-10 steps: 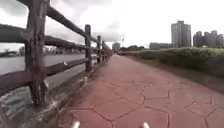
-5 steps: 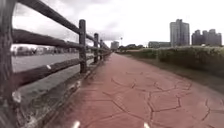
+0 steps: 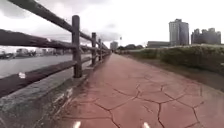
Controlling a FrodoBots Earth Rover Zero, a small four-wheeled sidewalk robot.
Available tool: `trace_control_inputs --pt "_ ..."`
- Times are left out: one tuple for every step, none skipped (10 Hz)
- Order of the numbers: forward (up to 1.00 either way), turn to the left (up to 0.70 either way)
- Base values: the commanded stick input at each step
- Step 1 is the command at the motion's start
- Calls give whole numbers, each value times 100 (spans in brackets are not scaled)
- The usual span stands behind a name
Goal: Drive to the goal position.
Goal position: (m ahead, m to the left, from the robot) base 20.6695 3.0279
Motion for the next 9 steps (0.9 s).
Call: trace_control_inputs --pt "70 0" --pt "70 0" --pt "70 0" --pt "70 0" --pt "70 0" --pt "70 0" --pt "70 0" --pt "70 0" --pt "70 0"
